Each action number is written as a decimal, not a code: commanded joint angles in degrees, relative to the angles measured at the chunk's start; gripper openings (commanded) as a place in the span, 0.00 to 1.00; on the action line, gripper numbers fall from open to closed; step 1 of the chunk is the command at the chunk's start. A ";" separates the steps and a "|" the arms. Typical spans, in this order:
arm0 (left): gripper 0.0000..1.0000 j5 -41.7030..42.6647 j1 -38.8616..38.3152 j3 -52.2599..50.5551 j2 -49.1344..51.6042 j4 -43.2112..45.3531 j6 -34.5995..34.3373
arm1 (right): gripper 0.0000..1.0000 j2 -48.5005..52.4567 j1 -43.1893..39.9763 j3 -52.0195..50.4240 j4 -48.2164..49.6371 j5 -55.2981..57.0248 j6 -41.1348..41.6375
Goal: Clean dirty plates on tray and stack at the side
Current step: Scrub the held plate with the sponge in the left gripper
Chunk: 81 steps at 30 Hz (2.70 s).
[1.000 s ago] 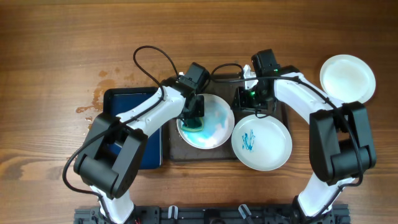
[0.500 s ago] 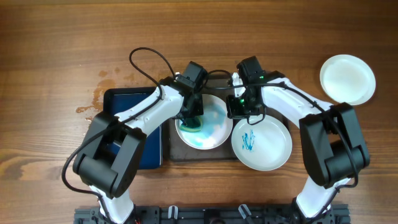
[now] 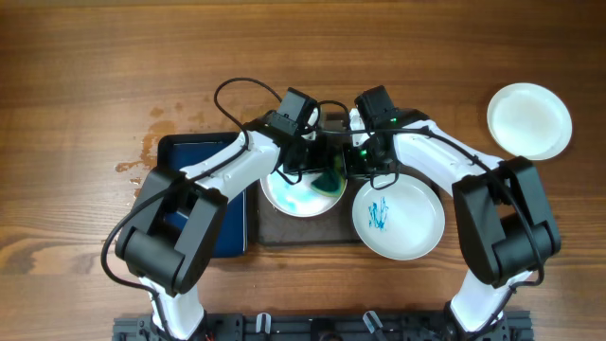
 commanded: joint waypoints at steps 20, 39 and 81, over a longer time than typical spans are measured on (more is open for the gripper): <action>0.04 -39.50 2.89 -0.42 0.44 -23.91 -9.44 | 0.04 1.03 1.01 -0.07 0.22 -3.08 0.57; 0.04 -23.12 -0.04 -0.42 0.44 -22.05 4.66 | 0.05 1.03 -0.39 -0.07 0.17 -3.10 0.57; 0.04 -48.22 2.43 -0.39 0.44 -23.98 -10.23 | 0.04 1.03 -0.39 -0.07 -0.63 -2.91 -0.02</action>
